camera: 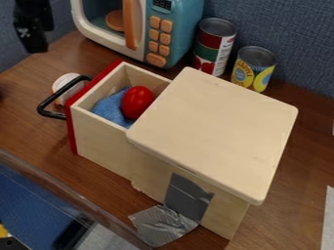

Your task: Close the drawer

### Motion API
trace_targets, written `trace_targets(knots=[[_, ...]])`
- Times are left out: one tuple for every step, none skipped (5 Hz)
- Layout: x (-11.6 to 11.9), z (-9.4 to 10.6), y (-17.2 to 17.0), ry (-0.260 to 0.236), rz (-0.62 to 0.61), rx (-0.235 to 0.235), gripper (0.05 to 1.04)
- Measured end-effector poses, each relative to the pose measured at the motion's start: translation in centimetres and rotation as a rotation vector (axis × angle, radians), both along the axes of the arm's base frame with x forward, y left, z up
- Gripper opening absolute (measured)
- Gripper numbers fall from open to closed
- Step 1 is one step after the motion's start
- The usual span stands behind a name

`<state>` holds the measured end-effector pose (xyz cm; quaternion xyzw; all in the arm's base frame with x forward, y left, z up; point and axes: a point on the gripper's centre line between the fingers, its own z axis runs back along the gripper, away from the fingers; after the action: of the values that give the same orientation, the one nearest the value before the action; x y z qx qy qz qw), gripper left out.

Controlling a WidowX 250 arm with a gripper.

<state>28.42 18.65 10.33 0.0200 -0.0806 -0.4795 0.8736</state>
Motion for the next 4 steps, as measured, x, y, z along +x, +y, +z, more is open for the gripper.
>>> trace_targets(knots=[[-0.2, -1.3, -0.1, 0.017, -0.209, 0.049, 1.000], [-1.5, -4.1, -0.7, 0.028, -0.275, 0.074, 1.000], [-2.3, -6.0, -1.8, 0.085, -0.382, 0.147, 1.000], [-2.8, -7.0, -1.9, 0.094, -0.413, 0.203, 1.000]])
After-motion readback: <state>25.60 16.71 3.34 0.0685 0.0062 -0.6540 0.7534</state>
